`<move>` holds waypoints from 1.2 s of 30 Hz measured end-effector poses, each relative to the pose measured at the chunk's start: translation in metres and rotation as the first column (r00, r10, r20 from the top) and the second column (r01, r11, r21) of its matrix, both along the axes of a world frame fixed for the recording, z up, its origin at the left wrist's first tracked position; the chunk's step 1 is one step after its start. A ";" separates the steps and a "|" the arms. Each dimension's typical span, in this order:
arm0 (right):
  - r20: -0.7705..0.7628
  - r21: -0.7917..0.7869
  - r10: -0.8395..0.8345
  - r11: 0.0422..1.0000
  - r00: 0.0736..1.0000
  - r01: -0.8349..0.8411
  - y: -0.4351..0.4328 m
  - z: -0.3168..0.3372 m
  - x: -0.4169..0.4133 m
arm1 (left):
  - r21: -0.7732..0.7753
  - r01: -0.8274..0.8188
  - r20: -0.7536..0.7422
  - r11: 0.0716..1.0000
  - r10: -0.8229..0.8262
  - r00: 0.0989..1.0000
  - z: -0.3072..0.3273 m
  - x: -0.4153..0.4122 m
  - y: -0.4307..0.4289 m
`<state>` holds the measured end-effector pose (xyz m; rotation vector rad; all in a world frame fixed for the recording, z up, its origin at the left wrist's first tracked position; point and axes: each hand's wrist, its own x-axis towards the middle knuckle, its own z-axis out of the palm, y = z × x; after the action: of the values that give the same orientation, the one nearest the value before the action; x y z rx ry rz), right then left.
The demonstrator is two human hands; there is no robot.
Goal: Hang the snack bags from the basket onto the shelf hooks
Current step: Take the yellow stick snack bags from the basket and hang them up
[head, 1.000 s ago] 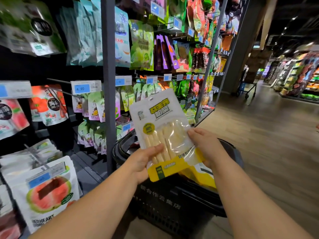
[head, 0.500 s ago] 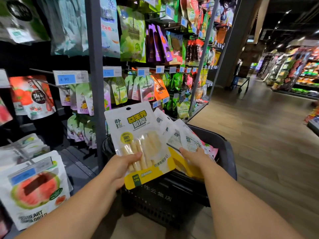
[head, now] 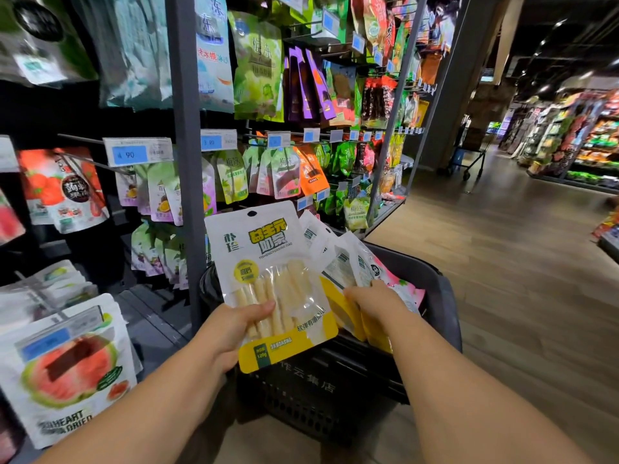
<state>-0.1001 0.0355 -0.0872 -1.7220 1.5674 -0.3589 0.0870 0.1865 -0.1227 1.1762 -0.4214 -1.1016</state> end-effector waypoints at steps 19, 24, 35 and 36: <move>0.209 -0.370 0.006 0.926 0.978 0.074 0.008 0.058 -0.024 | -0.051 -0.036 -0.013 0.998 0.035 0.999 0.018 0.005 0.019; 0.670 -0.226 0.043 0.963 0.741 0.149 0.023 0.081 -0.021 | -0.070 -0.085 -0.014 0.994 0.084 0.996 0.028 0.012 0.035; 0.881 -0.067 0.276 0.877 0.384 -0.476 0.083 0.076 0.058 | 0.032 -0.119 0.098 0.992 0.115 0.988 0.030 0.083 0.100; 0.879 -0.073 0.297 0.857 0.373 -0.510 0.090 0.074 0.069 | 0.037 -0.138 0.111 0.990 0.134 0.985 0.044 0.077 0.114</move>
<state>-0.0315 0.1256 -0.0132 -1.3085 0.3556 -0.6521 0.1645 0.3009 -0.0788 1.2887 -0.3954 -0.9363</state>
